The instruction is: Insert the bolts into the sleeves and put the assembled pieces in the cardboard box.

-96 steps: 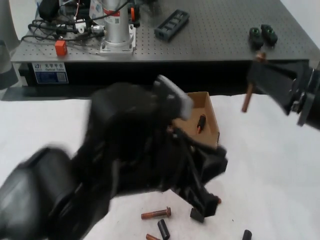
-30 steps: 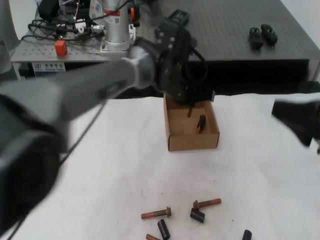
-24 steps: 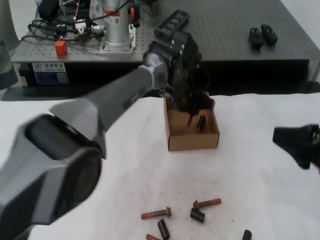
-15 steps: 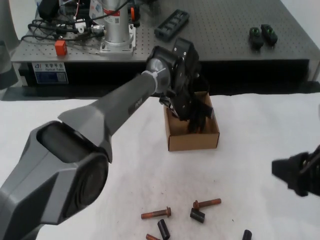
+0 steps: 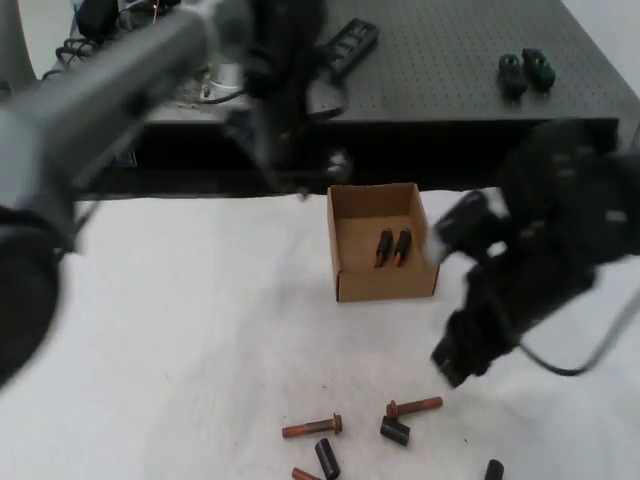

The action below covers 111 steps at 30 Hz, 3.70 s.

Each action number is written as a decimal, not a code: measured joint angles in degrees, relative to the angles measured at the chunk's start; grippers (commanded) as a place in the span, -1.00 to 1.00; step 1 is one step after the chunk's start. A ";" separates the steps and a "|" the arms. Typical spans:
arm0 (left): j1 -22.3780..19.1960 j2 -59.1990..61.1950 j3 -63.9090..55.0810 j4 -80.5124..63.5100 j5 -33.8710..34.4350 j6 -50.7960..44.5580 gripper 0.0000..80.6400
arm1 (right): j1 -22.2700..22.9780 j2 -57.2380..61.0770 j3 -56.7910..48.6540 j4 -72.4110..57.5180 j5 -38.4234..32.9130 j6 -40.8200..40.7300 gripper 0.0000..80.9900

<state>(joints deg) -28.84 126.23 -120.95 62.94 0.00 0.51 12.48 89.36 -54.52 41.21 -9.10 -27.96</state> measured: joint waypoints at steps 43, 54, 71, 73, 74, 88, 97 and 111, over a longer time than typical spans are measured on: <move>1.28 -37.46 51.75 -16.60 19.92 3.50 -0.38 | 0.53 7.26 -2.69 -7.30 12.42 2.80 -0.92; -19.75 -23.56 44.39 -25.70 21.13 -3.23 -0.11 | -16.68 -19.90 10.34 -1.96 2.40 14.08 -0.92; -29.82 -0.69 25.64 -16.47 20.48 -12.23 -0.11 | -18.15 -29.64 12.68 3.13 0.81 15.25 -0.92; -29.82 -0.53 25.33 -16.70 20.48 -13.04 -0.11 | -18.15 -29.64 12.68 3.24 0.81 15.25 -0.92; -29.82 -0.29 25.19 -16.95 20.48 -13.44 -0.11 | -18.15 -29.64 12.68 3.23 0.81 15.25 -0.92; -29.69 0.65 24.91 -19.42 20.01 -15.32 -0.66 | -18.15 -31.63 12.68 3.23 0.95 15.25 -0.92; -29.43 0.11 24.76 -17.71 19.83 -11.50 -0.98 | -18.15 -33.72 12.68 3.00 0.42 17.28 -0.92; -23.76 -33.12 59.21 -47.37 9.09 -10.04 -0.98 | -10.28 -40.19 12.68 -30.57 -25.85 46.71 -0.92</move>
<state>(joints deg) -52.60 93.10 -61.74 15.57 9.09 -9.53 2.21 49.16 -41.84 10.64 -34.95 18.75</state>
